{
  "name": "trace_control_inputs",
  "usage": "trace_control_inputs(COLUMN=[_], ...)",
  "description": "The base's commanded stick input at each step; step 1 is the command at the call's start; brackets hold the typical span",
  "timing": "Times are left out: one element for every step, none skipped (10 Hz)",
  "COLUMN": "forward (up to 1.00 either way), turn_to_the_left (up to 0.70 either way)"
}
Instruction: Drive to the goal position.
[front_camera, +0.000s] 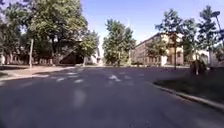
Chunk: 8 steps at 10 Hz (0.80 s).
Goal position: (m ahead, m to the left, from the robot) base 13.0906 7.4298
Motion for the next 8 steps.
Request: trace_control_inputs(forward=[0.7,0.7,0.7,0.7,0.7,0.7,0.7,0.7], turn_to_the_left=[0.0,0.0,0.0,0.0,0.04,0.28,0.0,0.0])
